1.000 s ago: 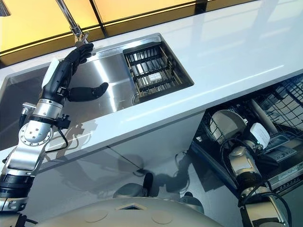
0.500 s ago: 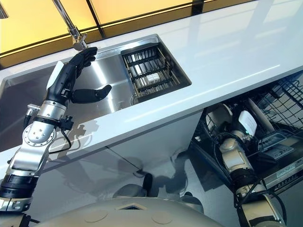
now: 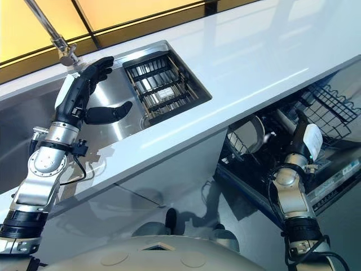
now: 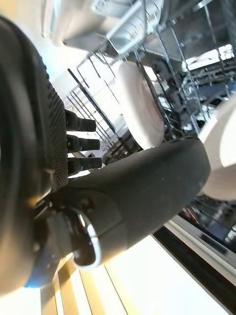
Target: Pick up plates and place into dishwasher.
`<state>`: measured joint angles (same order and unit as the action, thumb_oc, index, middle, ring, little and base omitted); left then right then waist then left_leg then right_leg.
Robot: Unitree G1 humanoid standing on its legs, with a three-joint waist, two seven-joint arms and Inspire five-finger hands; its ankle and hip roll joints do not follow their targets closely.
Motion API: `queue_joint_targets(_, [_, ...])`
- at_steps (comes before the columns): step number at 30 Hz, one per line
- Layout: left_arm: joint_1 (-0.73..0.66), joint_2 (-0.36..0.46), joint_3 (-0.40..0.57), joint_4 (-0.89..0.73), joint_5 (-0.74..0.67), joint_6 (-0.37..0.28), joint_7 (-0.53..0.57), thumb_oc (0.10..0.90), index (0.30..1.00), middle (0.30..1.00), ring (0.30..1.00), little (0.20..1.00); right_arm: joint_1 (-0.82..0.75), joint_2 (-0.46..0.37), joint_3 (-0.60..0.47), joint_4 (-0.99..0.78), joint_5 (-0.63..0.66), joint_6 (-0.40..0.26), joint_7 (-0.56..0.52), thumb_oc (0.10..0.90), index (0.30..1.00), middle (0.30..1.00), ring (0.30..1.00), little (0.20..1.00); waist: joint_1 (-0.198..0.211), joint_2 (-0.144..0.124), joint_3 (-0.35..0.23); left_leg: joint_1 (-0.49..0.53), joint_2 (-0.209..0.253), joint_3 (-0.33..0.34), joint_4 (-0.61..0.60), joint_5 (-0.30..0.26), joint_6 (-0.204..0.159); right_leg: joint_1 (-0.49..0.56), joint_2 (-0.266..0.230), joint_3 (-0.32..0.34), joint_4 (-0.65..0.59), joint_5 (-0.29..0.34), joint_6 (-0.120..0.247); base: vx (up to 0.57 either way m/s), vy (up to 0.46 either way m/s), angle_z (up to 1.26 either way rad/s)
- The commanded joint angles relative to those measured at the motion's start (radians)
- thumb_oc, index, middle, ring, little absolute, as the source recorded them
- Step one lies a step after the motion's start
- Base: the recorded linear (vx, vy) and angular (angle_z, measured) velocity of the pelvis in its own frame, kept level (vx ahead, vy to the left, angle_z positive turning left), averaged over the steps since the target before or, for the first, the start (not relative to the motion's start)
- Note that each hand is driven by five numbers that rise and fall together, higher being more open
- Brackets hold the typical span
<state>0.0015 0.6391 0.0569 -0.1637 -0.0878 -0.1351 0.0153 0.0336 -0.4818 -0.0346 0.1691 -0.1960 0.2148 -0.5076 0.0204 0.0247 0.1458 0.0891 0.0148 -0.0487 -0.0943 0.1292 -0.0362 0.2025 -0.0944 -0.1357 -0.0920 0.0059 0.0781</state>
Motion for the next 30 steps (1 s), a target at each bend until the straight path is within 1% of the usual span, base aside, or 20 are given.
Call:
queue_joint_targets(1, [-0.036,0.029,0.125,-0.009,-0.058,-0.114,0.089,0.800,0.900,0.900,0.900,0.900,-0.062,-0.030,-0.053,-0.146,0.073,-0.160,-0.022,0.800,0.900,0.900,0.900,0.900,-0.006,-0.019,-0.082,0.068,-0.046,0.089,0.007,-0.128,0.054,-0.041,0.031,0.006,0.023,0.029,0.017,-0.06,-0.011,-0.16])
queue_joint_targets(2, [-0.034,0.026,0.126,-0.002,-0.068,-0.118,0.095,0.800,0.900,0.900,0.900,0.900,-0.059,-0.017,-0.055,-0.155,0.107,-0.174,-0.015,0.800,0.900,0.900,0.900,0.900,-0.007,-0.019,-0.082,0.067,-0.045,0.093,0.007,-0.127,0.052,-0.042,0.031,0.007,0.024,0.030,0.017,-0.05,-0.011,-0.17])
queue_joint_targets(4, [-0.022,0.013,0.138,0.008,-0.075,-0.130,0.096,0.800,0.900,0.900,0.900,0.900,-0.049,0.010,-0.066,-0.180,0.175,-0.224,-0.024,0.800,0.900,0.900,0.900,0.900,-0.011,-0.019,-0.082,0.067,-0.043,0.099,0.007,-0.128,0.051,-0.044,0.031,0.011,0.022,0.031,0.018,-0.05,-0.010,-0.13])
queue_joint_targets(7, [-0.002,0.004,0.157,0.027,-0.079,-0.135,0.108,0.800,0.900,0.900,0.900,0.900,-0.035,0.040,-0.084,-0.203,0.226,-0.304,-0.046,0.800,0.900,0.900,0.900,0.900,-0.016,-0.018,-0.083,0.070,-0.042,0.110,0.007,-0.130,0.051,-0.048,0.032,0.018,0.023,0.031,0.019,-0.03,-0.011,-0.04])
queue_joint_targets(9, [0.012,0.002,0.174,0.042,-0.079,-0.141,0.109,0.800,0.900,0.900,0.900,0.900,-0.023,0.053,-0.097,-0.207,0.276,-0.341,-0.053,0.800,0.900,0.900,0.900,0.900,-0.019,-0.017,-0.082,0.071,-0.042,0.116,0.007,-0.131,0.051,-0.049,0.033,0.021,0.024,0.030,0.018,-0.02,-0.007,-0.05])
queue_joint_targets(10, [0.024,0.003,0.185,0.054,-0.081,-0.147,0.109,0.800,0.900,0.900,0.900,0.900,-0.012,0.067,-0.110,-0.200,0.292,-0.353,-0.044,0.800,0.900,0.900,0.900,0.900,-0.022,-0.016,-0.082,0.072,-0.041,0.120,0.007,-0.132,0.050,-0.051,0.033,0.024,0.026,0.028,0.018,-0.02,-0.008,-0.04])
queue_joint_targets(13, [0.060,0.002,0.218,0.077,-0.091,-0.161,0.112,0.800,0.900,0.900,0.900,0.900,0.012,0.098,-0.138,-0.168,0.404,-0.387,-0.022,0.800,0.900,0.900,0.900,0.900,-0.027,-0.016,-0.082,0.073,-0.040,0.127,0.007,-0.133,0.050,-0.054,0.033,0.028,0.029,0.027,0.017,-0.02,-0.012,-0.14])
queue_joint_targets(15, [0.079,0.004,0.236,0.095,-0.103,-0.171,0.115,0.800,0.900,0.900,0.900,0.900,0.024,0.119,-0.151,-0.133,0.483,-0.411,-0.026,0.800,0.900,0.900,0.900,0.900,-0.029,-0.016,-0.081,0.074,-0.040,0.130,0.007,-0.134,0.051,-0.052,0.033,0.028,0.029,0.025,0.016,0.00,-0.012,-0.11])
queue_joint_targets(16, [0.083,0.002,0.239,0.103,-0.107,-0.171,0.115,0.800,0.900,0.900,0.900,0.900,0.027,0.134,-0.158,-0.113,0.522,-0.413,-0.027,0.800,0.900,0.900,0.900,0.900,-0.029,-0.016,-0.083,0.078,-0.040,0.129,0.007,-0.143,0.051,-0.046,0.034,0.028,0.027,0.016,0.017,0.03,-0.006,-0.03])
queue_joint_targets(17, [0.084,0.002,0.240,0.105,-0.108,-0.171,0.115,0.800,0.900,0.900,0.900,0.900,0.028,0.136,-0.158,-0.109,0.527,-0.414,-0.027,0.800,0.900,0.900,0.900,0.900,-0.029,-0.016,-0.083,0.078,-0.040,0.129,0.007,-0.143,0.051,-0.045,0.034,0.028,0.027,0.016,0.016,0.03,-0.017,-0.02])
queue_joint_targets(18, [0.088,0.002,0.243,0.115,-0.110,-0.171,0.118,0.800,0.900,0.900,0.900,0.900,0.028,0.151,-0.163,-0.083,0.595,-0.435,-0.053,0.800,0.900,0.900,0.900,0.900,-0.028,-0.016,-0.084,0.077,-0.039,0.129,0.007,-0.143,0.051,-0.046,0.034,0.027,0.030,0.014,0.015,0.00,0.000,0.00])
queue_joint_targets(19, [0.086,-0.001,0.238,0.121,-0.107,-0.171,0.121,0.800,0.900,0.900,0.900,0.900,0.026,0.162,-0.165,-0.062,0.607,-0.444,-0.059,0.800,0.900,0.900,0.900,0.900,-0.028,-0.016,-0.083,0.078,-0.039,0.128,0.007,-0.144,0.051,-0.046,0.034,0.027,0.032,0.011,0.014,0.01,-0.035,-0.01])
queue_joint_targets(20, [0.085,-0.002,0.234,0.126,-0.109,-0.167,0.127,0.800,0.900,0.900,0.900,0.900,0.021,0.174,-0.166,-0.033,0.663,-0.468,-0.090,0.800,0.900,0.900,0.900,0.900,-0.025,-0.014,-0.082,0.078,-0.038,0.128,0.007,-0.144,0.051,-0.046,0.034,0.024,0.035,0.010,0.013,0.00,0.000,0.00])
queue_joint_targets(21, [0.084,-0.003,0.232,0.128,-0.108,-0.167,0.128,0.800,0.900,0.900,0.900,0.900,0.019,0.177,-0.166,-0.023,0.668,-0.475,-0.092,0.800,0.900,0.900,0.900,0.900,-0.025,-0.014,-0.081,0.078,-0.038,0.127,0.007,-0.144,0.052,-0.046,0.034,0.023,0.037,0.009,0.012,0.02,-0.043,0.00])
queue_joint_targets(22, [0.081,-0.003,0.222,0.137,-0.103,-0.161,0.132,0.800,0.900,0.900,0.900,0.900,0.011,0.196,-0.170,0.010,0.712,-0.514,-0.132,0.800,0.900,0.900,0.900,0.900,-0.020,-0.012,-0.080,0.079,-0.038,0.123,0.007,-0.144,0.053,-0.045,0.034,0.020,0.041,0.006,0.009,-0.01,-0.044,0.01])
queue_joint_targets(23, [0.078,-0.002,0.219,0.141,-0.105,-0.157,0.132,0.800,0.900,0.900,0.900,0.900,0.004,0.203,-0.169,0.028,0.721,-0.536,-0.153,0.800,0.900,0.900,0.900,0.900,-0.017,-0.011,-0.078,0.074,-0.038,0.122,0.007,-0.135,0.054,-0.051,0.035,0.017,0.045,0.012,0.006,0.00,-0.055,0.02])
queue_joint_targets(26, [0.075,0.001,0.211,0.155,-0.115,-0.155,0.132,0.800,0.900,0.900,0.900,0.900,-0.006,0.223,-0.165,0.073,0.721,-0.586,-0.212,0.800,0.900,0.900,0.900,0.900,-0.005,-0.004,-0.078,0.072,-0.041,0.110,0.007,-0.135,0.056,-0.050,0.035,0.008,0.048,0.008,0.002,0.03,-0.039,0.03])
queue_joint_targets(28, [0.077,0.002,0.211,0.156,-0.117,-0.151,0.125,0.800,0.900,0.900,0.900,0.900,-0.007,0.230,-0.160,0.108,0.753,-0.597,-0.185,0.800,0.900,0.900,0.900,0.900,0.002,0.000,-0.078,0.071,-0.043,0.102,0.007,-0.134,0.055,-0.048,0.033,0.000,0.047,0.007,0.001,0.05,-0.029,0.04])
queue_joint_targets(30, [0.080,0.005,0.210,0.157,-0.120,-0.148,0.117,0.800,0.900,0.900,0.900,0.900,-0.011,0.234,-0.143,0.153,0.753,-0.589,-0.162,0.800,0.900,0.900,0.900,0.900,0.010,0.003,-0.077,0.069,-0.044,0.093,0.007,-0.132,0.054,-0.048,0.032,-0.009,0.047,0.006,0.000,0.07,-0.029,0.05])
